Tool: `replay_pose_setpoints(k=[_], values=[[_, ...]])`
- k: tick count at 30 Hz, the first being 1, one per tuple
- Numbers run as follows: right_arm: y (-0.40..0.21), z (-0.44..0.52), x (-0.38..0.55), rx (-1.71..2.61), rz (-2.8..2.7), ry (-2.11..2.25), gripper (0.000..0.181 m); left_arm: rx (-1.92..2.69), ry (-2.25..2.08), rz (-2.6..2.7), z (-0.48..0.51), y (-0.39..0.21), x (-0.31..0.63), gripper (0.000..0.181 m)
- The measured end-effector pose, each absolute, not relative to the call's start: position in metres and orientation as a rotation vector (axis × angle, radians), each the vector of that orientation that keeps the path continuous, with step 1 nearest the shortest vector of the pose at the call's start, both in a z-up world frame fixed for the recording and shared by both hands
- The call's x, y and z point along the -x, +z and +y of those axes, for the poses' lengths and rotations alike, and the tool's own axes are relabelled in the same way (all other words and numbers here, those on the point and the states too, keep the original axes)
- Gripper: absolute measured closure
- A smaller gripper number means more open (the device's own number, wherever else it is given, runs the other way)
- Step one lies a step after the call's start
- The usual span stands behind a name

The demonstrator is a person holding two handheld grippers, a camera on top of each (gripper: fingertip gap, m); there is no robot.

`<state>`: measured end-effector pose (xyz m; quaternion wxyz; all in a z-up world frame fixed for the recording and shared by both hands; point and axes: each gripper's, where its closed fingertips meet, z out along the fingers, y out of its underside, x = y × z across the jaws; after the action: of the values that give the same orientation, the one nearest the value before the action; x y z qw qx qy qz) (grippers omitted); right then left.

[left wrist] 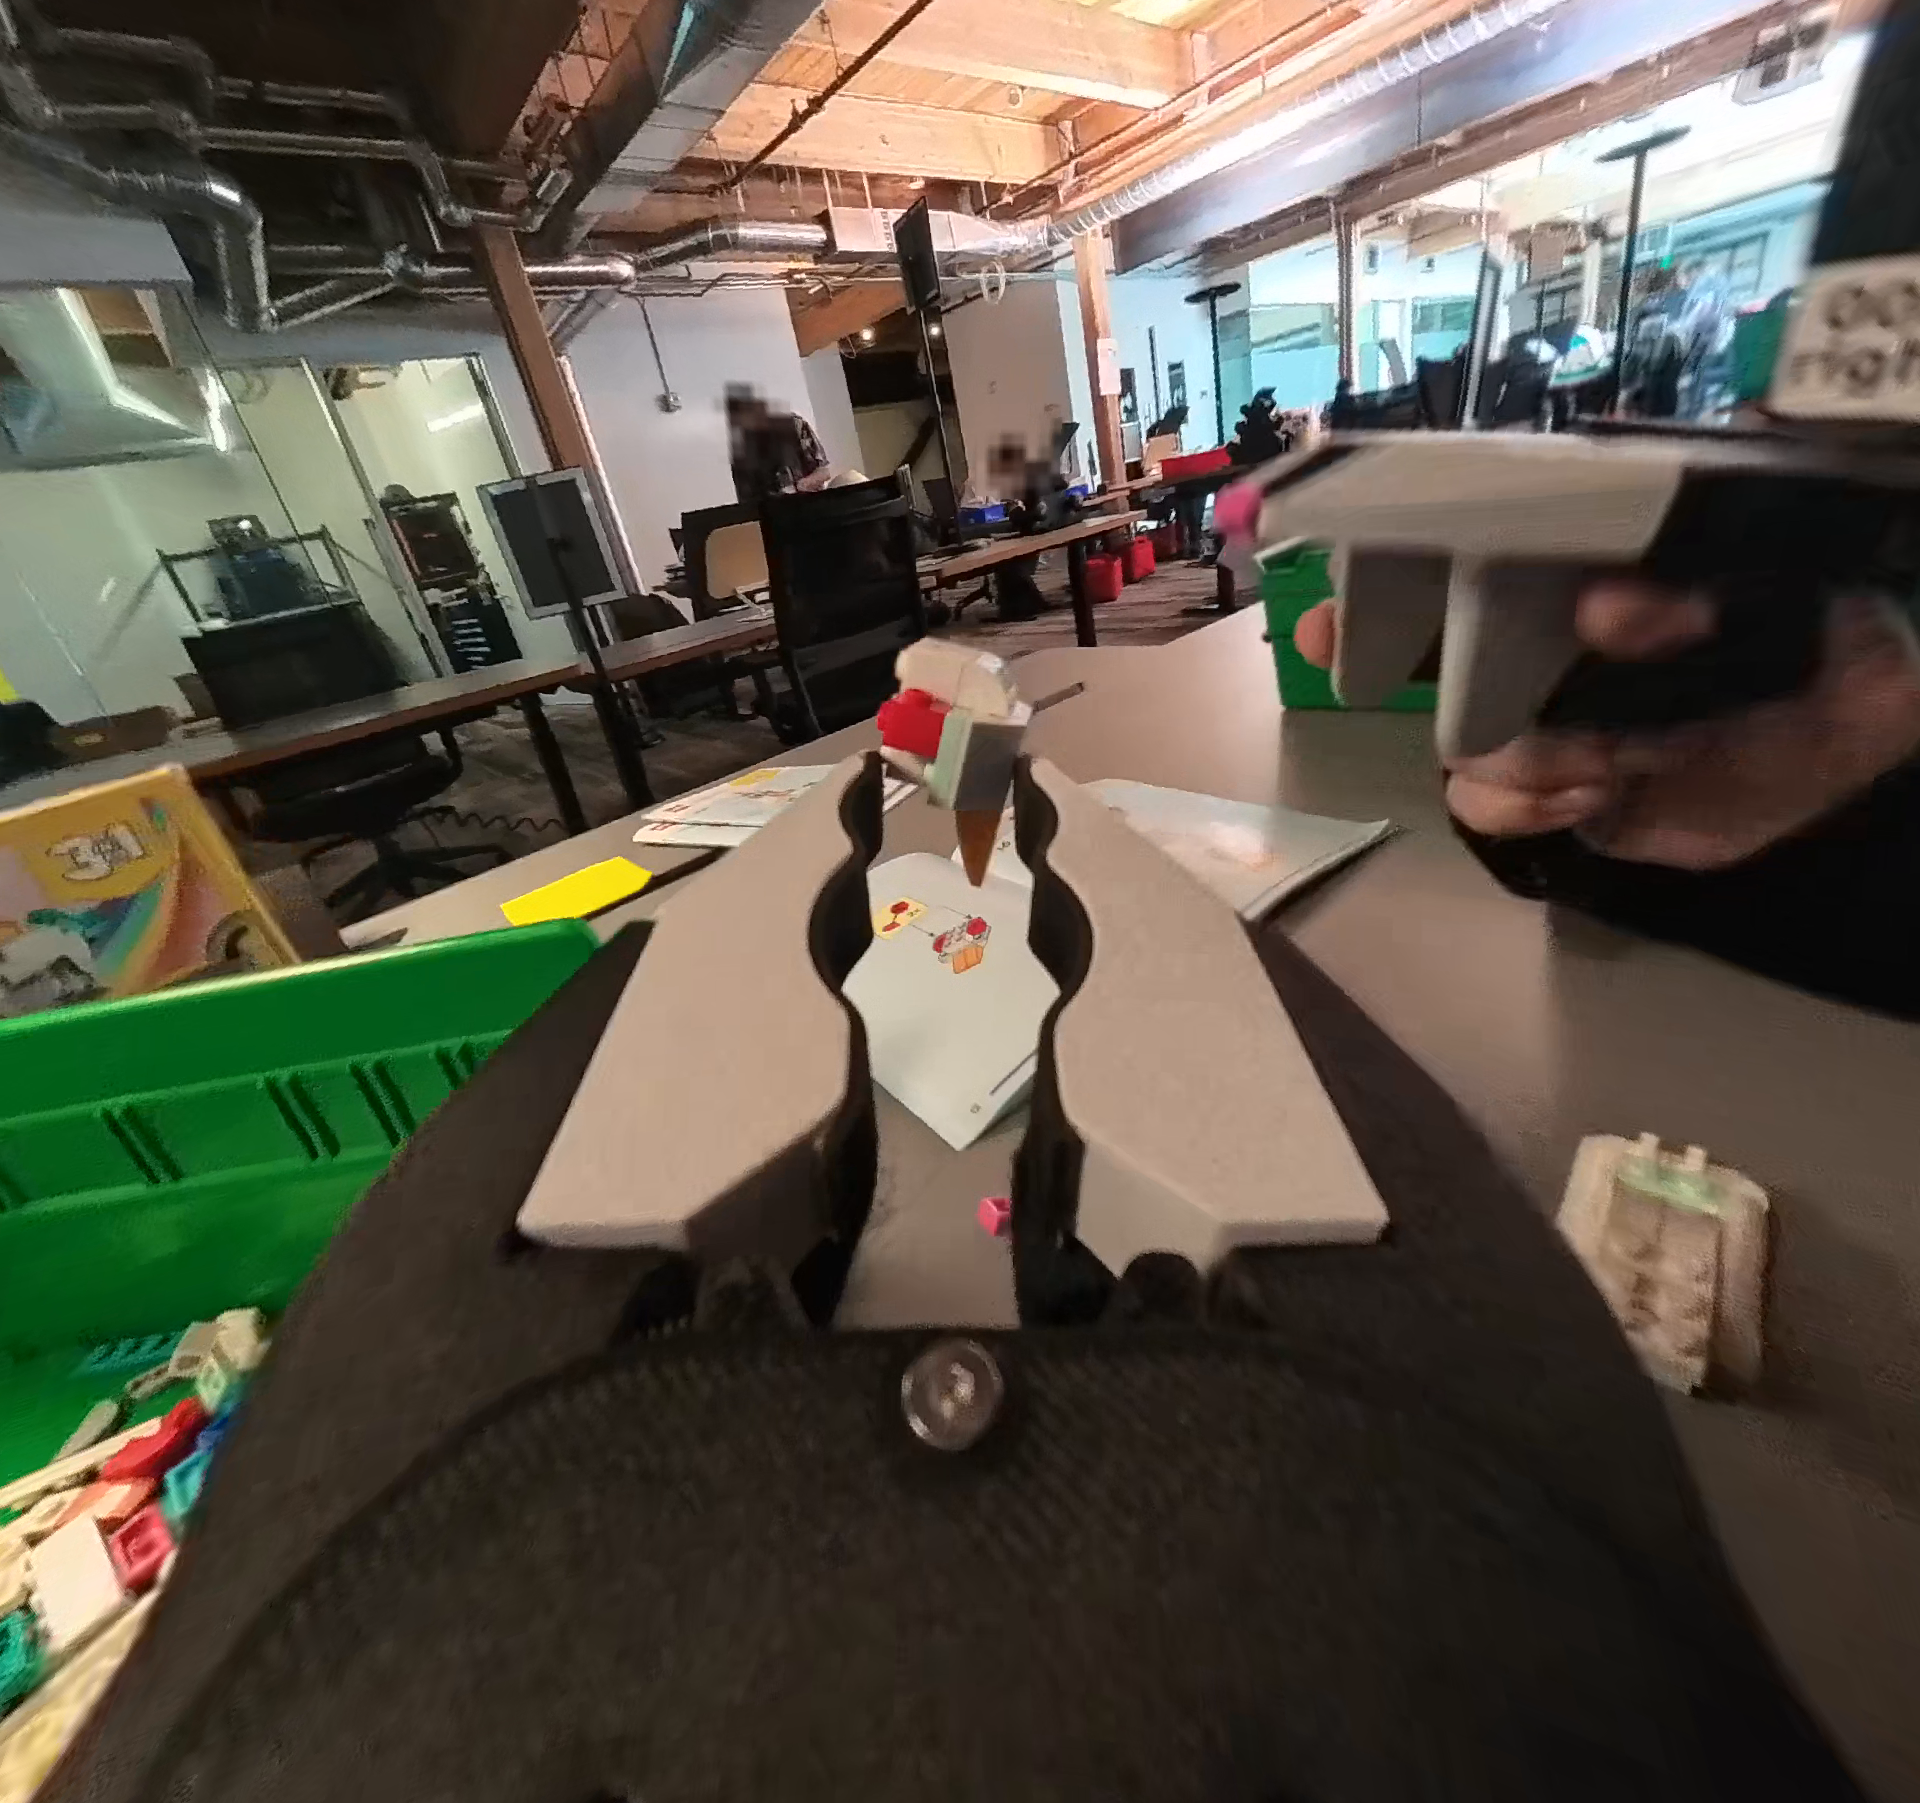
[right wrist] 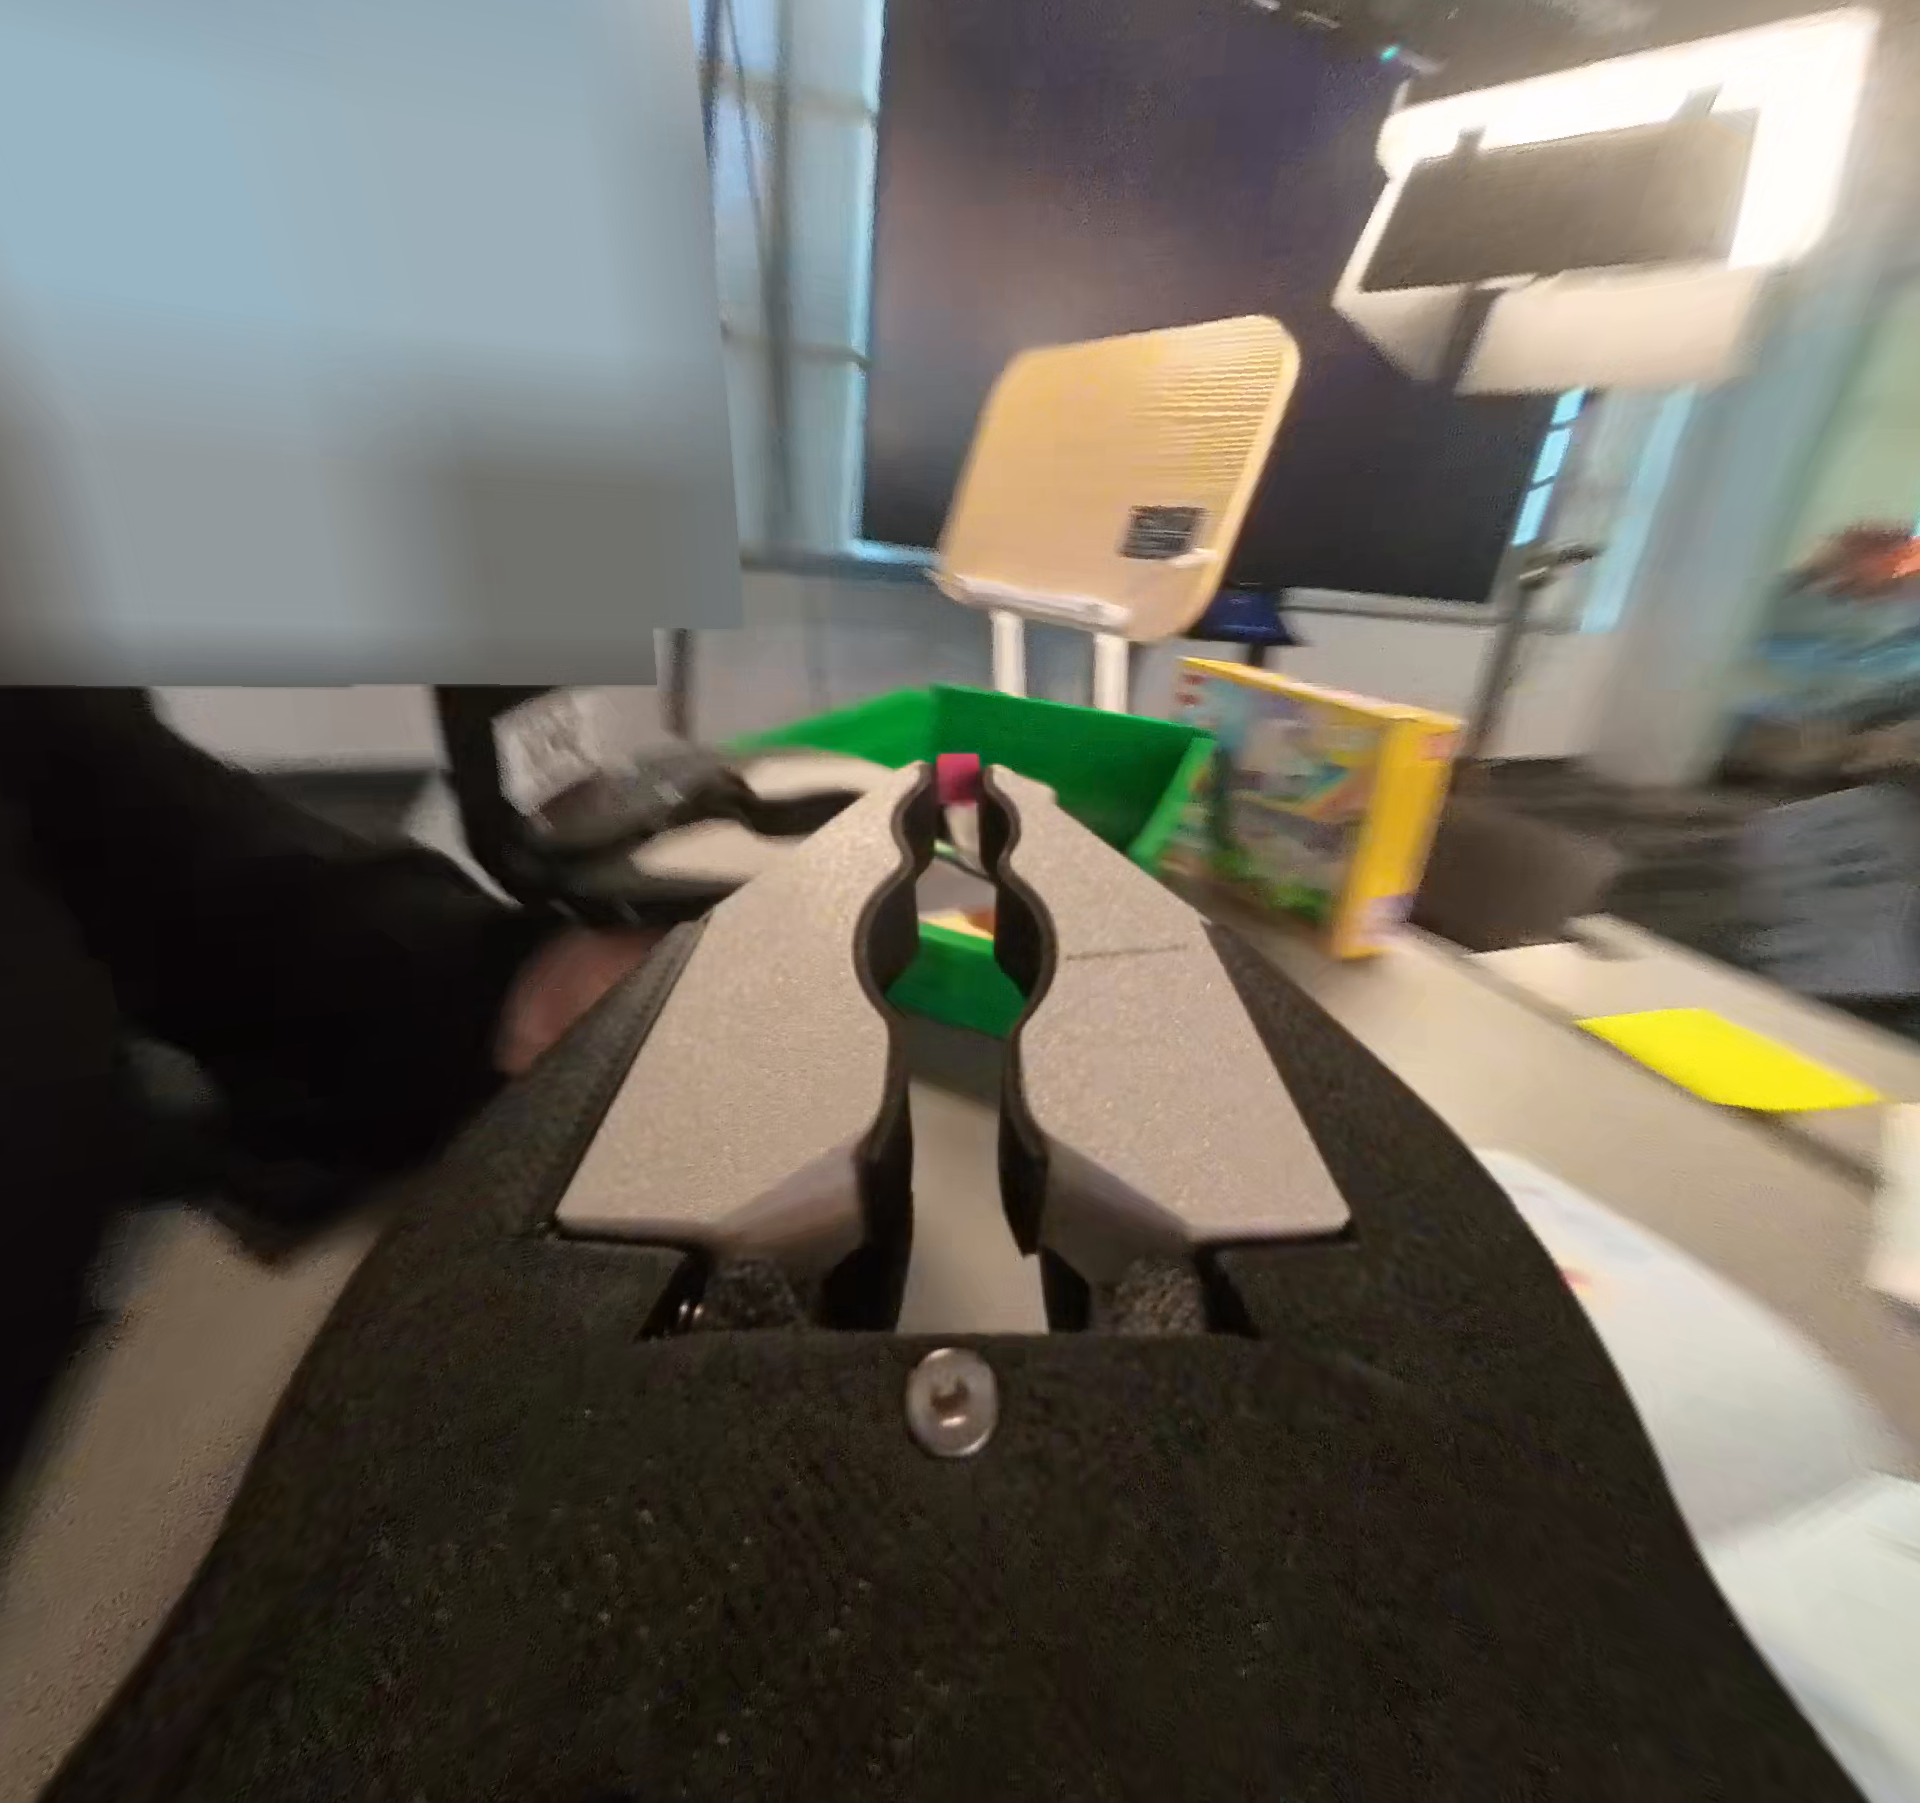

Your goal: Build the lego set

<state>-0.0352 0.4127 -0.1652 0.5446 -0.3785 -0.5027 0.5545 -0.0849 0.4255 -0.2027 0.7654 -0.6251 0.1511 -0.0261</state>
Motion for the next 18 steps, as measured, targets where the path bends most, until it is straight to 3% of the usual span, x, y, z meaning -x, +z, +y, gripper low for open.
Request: replay_pose_setpoints(k=[3,7,18], values=[[-0.154,0.404,0.03,0.973,-1.129,1.67,0.176,1.341,0.028,0.396,0.424,-0.205,0.075,0.157],[-0.157,0.398,0.029,1.002,-1.126,1.796,0.176,1.329,0.097,0.435,0.424,-0.207,0.074,0.157],[-0.185,0.412,0.05,1.166,-1.246,1.376,0.176,1.389,0.193,0.399,0.435,-0.213,0.082,0.157]])
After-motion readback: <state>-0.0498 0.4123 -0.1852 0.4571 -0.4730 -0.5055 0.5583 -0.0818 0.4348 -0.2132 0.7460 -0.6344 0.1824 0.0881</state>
